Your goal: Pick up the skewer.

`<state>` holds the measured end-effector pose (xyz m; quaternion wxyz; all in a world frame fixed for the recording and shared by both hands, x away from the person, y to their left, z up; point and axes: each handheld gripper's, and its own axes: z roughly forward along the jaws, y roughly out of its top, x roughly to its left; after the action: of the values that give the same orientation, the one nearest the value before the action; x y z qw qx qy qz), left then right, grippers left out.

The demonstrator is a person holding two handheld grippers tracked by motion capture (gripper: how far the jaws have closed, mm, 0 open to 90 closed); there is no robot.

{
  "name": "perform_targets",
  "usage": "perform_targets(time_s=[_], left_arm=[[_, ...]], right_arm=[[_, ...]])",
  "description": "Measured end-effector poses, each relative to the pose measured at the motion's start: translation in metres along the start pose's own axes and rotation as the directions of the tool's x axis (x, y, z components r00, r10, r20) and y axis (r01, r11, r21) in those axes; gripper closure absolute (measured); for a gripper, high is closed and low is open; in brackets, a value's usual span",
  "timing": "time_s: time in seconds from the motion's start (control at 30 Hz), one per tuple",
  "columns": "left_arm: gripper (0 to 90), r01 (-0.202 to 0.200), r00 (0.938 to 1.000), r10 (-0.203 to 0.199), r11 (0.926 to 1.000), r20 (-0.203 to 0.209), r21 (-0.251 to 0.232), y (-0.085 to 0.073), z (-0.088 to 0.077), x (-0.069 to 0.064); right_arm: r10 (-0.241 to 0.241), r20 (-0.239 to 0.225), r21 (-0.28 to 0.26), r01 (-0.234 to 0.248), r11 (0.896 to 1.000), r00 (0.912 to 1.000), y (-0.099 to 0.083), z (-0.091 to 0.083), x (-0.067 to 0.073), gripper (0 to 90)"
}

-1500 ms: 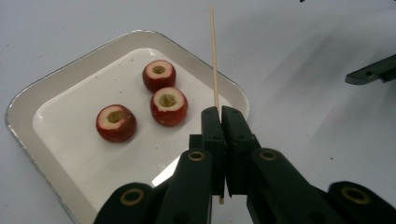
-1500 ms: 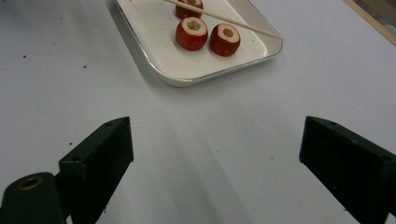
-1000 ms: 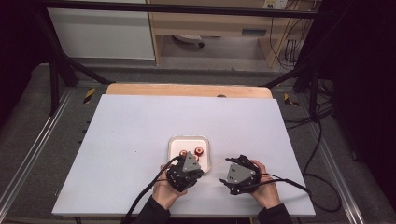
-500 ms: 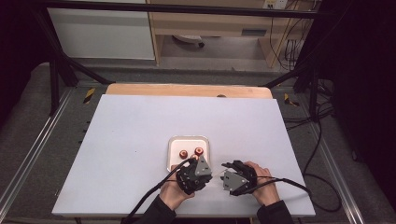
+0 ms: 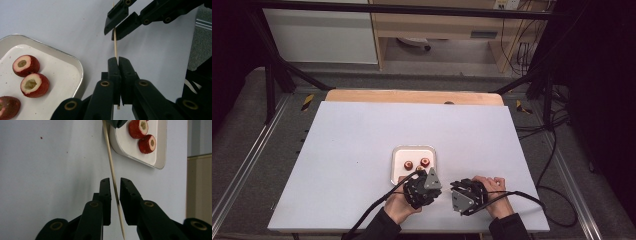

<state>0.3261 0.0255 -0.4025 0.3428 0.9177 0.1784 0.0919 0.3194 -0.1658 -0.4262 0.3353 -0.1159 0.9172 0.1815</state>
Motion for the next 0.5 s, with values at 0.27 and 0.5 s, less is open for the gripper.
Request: perform_targets(time_s=[0.27,0.5], left_arm=[[88.5,-0.001,1.0,0.001,1.0,0.007,0.0,0.0001,-0.0012,0.0008],[85.2,0.009,0.9997,-0.009,0.9998,0.022,0.016,0.0004,-0.0023,0.005]], right_arm=[[-0.072,0.003,0.012,0.072,0.997,0.9974,-0.0003,0.0007,0.0031,88.2],[-0.114,0.007,0.019,0.114,0.993,0.9934,0.0019,-0.0007,0.0042,89.0]])
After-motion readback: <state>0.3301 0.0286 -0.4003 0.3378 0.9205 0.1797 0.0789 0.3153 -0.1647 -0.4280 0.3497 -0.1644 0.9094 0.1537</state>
